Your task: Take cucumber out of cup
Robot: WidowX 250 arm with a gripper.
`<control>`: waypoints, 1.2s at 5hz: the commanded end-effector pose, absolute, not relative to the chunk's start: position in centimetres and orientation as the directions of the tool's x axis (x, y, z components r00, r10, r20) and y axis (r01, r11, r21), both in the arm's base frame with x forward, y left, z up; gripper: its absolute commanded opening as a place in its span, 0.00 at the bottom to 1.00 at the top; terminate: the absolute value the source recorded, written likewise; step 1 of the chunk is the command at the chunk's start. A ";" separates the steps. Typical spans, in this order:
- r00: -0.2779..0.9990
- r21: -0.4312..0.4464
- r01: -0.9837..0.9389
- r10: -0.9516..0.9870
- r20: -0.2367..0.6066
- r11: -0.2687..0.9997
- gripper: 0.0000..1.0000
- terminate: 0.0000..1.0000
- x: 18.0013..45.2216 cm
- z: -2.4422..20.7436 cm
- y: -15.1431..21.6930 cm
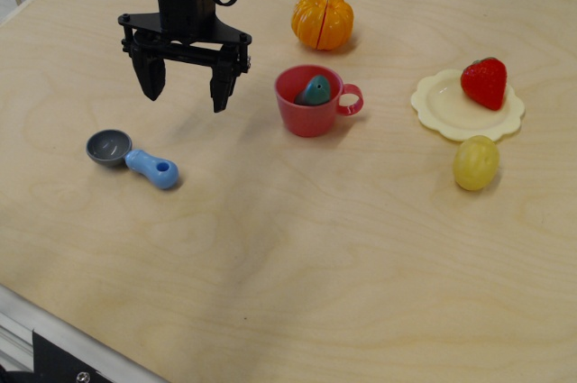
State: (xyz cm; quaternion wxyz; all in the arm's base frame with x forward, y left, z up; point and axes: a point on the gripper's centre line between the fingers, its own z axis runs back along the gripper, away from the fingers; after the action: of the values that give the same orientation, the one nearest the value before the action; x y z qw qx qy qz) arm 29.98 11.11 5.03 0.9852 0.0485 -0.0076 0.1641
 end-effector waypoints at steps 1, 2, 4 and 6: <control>0.946 0.093 -0.324 0.323 0.031 0.941 1.00 0.00 30.0 5.0 11.1; 0.940 0.076 -0.342 0.340 0.036 0.937 1.00 0.00 30.2 6.5 10.4; 0.952 0.032 -0.305 0.304 0.046 0.952 1.00 0.00 31.0 10.4 8.1; 0.979 -0.010 -0.196 0.196 0.062 0.981 1.00 0.00 33.7 11.4 3.6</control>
State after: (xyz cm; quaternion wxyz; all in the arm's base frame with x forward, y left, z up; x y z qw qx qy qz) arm 33.46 3.36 9.99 0.9951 -0.0028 -0.0092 0.0983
